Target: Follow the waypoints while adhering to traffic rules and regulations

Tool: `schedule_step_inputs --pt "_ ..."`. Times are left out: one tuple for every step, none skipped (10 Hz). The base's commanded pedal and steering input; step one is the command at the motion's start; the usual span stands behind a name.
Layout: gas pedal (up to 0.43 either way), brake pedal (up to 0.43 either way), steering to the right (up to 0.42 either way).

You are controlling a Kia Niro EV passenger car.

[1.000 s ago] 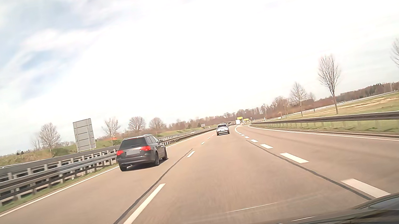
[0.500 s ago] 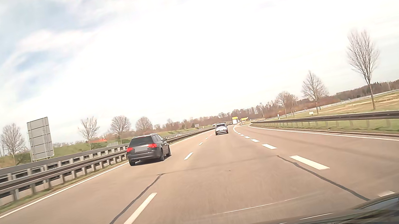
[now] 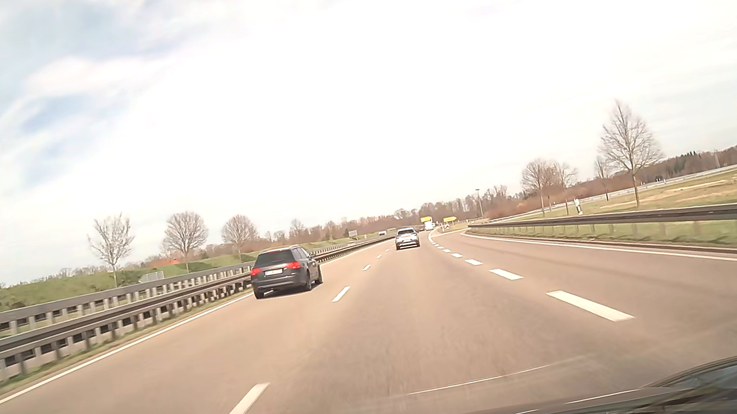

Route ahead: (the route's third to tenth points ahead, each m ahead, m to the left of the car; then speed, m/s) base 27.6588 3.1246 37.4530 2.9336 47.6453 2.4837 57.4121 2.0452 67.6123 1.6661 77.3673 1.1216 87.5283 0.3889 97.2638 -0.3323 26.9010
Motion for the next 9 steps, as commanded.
schedule_step_inputs --pt "0.228 0.0 0.008" --pt "0.228 0.0 0.008" --pt "0.228 0.0 0.008" --pt "0.228 0.0 0.008" --pt "0.228 0.0 0.008" --pt "0.228 0.0 0.008" --pt "0.228 0.0 0.008" --pt "0.228 0.0 0.008" --pt "0.228 0.0 0.008"
